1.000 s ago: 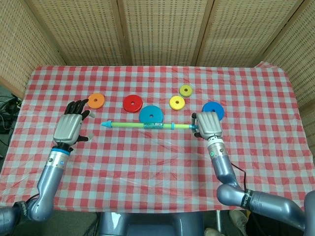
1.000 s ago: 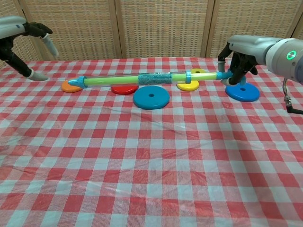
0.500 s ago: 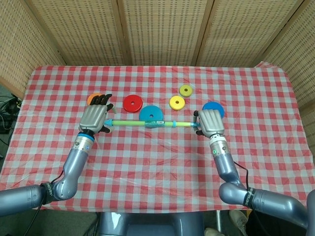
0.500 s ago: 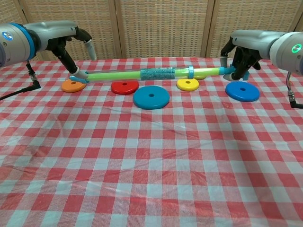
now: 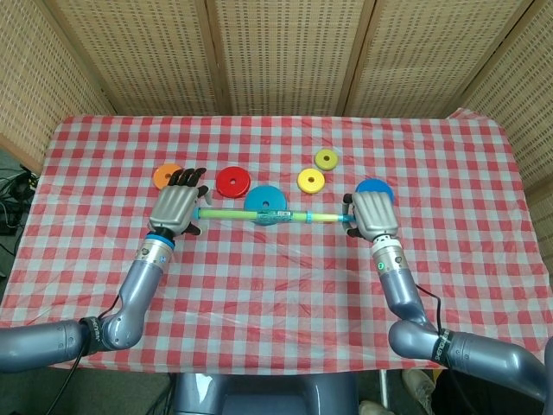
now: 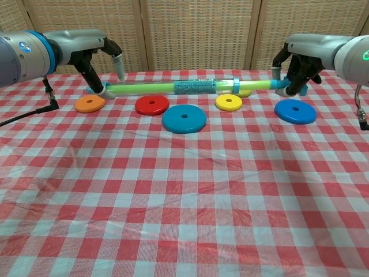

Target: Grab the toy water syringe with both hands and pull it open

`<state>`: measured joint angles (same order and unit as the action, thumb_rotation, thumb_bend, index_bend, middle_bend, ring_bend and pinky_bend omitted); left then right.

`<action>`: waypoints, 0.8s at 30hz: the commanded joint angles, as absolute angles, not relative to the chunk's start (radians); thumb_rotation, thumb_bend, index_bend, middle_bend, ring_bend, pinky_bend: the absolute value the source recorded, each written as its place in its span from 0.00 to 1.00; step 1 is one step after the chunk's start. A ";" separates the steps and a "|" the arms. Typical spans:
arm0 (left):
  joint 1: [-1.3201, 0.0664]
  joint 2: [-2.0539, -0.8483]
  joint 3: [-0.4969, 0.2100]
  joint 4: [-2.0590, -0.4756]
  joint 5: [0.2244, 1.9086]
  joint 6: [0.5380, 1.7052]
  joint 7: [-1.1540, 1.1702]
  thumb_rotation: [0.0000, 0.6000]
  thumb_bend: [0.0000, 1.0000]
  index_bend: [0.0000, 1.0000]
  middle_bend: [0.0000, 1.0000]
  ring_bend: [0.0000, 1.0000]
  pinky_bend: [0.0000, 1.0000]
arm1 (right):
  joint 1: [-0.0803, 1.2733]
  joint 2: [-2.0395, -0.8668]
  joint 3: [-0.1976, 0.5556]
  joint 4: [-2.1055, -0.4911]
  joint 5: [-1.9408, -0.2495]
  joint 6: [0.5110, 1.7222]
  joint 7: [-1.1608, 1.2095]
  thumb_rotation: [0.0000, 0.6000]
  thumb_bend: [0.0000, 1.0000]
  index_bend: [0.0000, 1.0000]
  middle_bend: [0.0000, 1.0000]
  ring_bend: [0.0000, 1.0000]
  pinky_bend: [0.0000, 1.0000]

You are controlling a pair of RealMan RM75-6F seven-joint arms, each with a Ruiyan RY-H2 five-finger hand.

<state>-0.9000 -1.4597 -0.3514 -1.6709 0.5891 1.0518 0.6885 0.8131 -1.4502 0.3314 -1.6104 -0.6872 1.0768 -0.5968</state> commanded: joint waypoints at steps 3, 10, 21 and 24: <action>-0.919 -1.465 -0.339 -1.670 0.586 1.063 0.691 1.00 0.29 0.42 0.00 0.00 0.00 | 0.811 -1.437 0.325 -1.631 -0.690 1.083 -0.584 1.00 0.56 0.76 1.00 1.00 0.78; -0.939 -1.472 -0.324 -1.675 0.574 1.084 0.695 1.00 0.29 0.43 0.00 0.00 0.00 | 0.806 -1.420 0.315 -1.647 -0.687 1.090 -0.568 1.00 0.56 0.76 1.00 1.00 0.78; -0.945 -1.479 -0.307 -1.686 0.584 1.122 0.682 1.00 0.31 0.50 0.00 0.00 0.00 | 0.807 -1.409 0.298 -1.650 -0.687 1.097 -0.564 1.00 0.56 0.76 1.00 1.00 0.78; -0.945 -1.479 -0.303 -1.688 0.581 1.124 0.681 1.00 0.32 0.52 0.00 0.00 0.00 | 0.808 -1.409 0.295 -1.649 -0.686 1.098 -0.564 1.00 0.56 0.76 1.00 1.00 0.78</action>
